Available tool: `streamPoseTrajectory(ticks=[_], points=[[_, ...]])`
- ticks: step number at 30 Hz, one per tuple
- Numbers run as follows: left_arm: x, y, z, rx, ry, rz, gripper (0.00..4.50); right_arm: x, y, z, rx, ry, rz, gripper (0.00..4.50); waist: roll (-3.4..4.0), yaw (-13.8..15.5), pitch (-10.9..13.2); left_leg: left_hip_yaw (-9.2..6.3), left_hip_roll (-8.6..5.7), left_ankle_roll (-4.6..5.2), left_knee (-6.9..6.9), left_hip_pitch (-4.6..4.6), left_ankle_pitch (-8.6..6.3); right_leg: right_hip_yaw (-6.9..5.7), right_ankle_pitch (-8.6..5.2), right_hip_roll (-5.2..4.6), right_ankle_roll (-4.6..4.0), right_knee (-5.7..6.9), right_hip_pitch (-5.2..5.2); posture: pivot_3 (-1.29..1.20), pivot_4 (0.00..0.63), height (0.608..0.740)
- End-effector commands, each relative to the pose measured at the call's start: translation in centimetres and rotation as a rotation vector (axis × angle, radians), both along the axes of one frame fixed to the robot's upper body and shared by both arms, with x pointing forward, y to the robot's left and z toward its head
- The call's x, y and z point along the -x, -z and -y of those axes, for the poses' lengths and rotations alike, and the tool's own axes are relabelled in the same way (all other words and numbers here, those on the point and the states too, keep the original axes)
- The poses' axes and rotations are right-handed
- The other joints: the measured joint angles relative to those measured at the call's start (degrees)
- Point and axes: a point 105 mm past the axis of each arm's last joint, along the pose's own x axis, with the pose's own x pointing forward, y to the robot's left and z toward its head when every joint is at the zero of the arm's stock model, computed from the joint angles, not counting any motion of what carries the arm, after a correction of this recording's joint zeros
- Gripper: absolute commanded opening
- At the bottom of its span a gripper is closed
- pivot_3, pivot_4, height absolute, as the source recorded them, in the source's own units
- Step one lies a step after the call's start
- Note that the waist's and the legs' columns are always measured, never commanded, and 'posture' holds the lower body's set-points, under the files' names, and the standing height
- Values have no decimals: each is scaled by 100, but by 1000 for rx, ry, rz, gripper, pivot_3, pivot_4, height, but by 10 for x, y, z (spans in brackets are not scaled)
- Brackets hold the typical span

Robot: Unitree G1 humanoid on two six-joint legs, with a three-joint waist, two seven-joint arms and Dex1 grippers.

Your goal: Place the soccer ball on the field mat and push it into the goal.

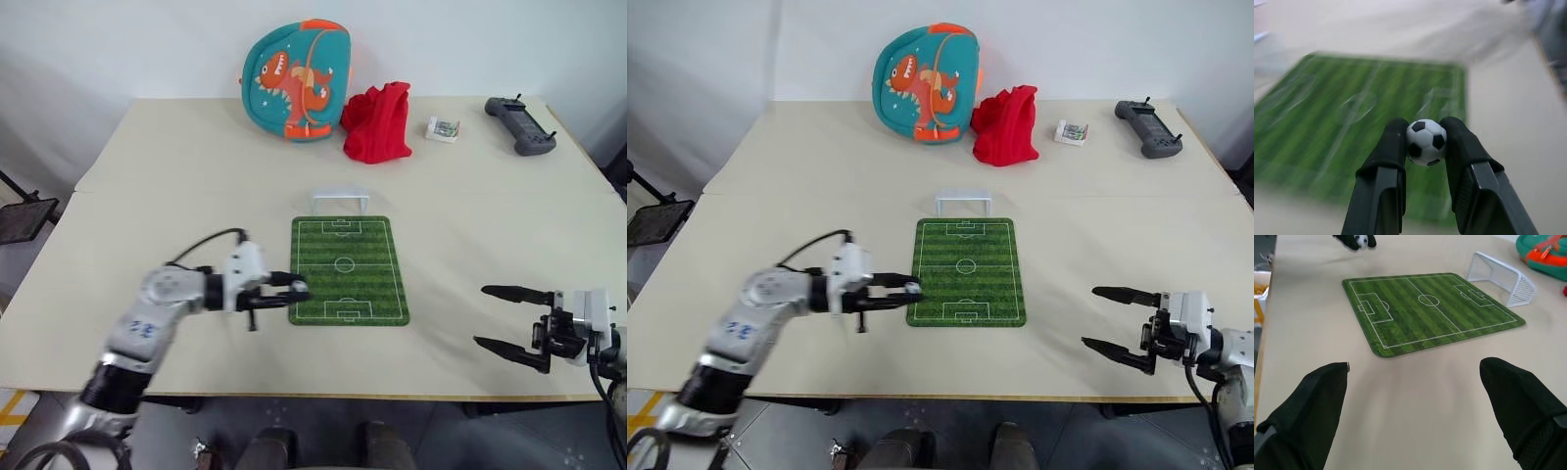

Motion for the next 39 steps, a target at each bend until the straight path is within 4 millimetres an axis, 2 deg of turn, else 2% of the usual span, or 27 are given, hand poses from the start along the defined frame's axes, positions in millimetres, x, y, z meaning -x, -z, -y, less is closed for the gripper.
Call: streamPoseTrajectory(ticks=[1,6,14,21,23,26,33,37,39], points=[[-11,15,17,-47,-25,38,857,11,-3,-5,5,-87,5,4500,-4,6,2,1,4,-1,1,-1,0,-1,0,5,0,-1,-1,0,150,740],[-10,24,35,-50,9,24,857,15,-4,-13,-7,-104,19,4500,-10,33,6,3,4,0,24,-12,-1,3,2,7,3,0,-1,0,150,740],[-6,35,41,-110,69,47,857,15,-9,-35,-19,-99,40,4500,-11,55,7,0,-2,3,39,-14,-3,4,3,0,5,2,4,0,150,740],[-7,35,45,-75,51,20,857,14,-13,-48,-31,-88,43,4500,-11,59,7,-2,-4,3,42,-14,-3,3,4,-1,7,4,5,0,150,740],[-8,34,46,-65,41,27,1576,14,-13,-50,-33,-86,42,4500,-11,57,7,-3,-4,3,42,-14,-3,3,4,-1,7,4,4,0,150,740],[-10,32,48,-60,41,53,2366,14,-13,-54,-38,-86,40,4500,-11,58,7,-3,-4,4,42,-14,-3,3,4,-1,7,4,4,0,150,740],[-13,22,51,-26,36,98,2366,12,-14,-57,-46,-90,27,4500,-11,57,7,-3,-5,4,42,-14,-3,3,4,0,7,5,4,0,150,740],[-12,10,52,16,39,124,2366,12,-12,-59,-50,-92,16,4500,-11,56,7,-3,-4,4,42,-14,-3,3,4,0,7,6,4,0,150,740],[-8,-2,49,67,45,130,2366,12,-11,-60,-52,-93,10,4500,-11,55,7,-3,-4,4,42,-14,-3,3,4,0,8,6,4,0,150,740]])
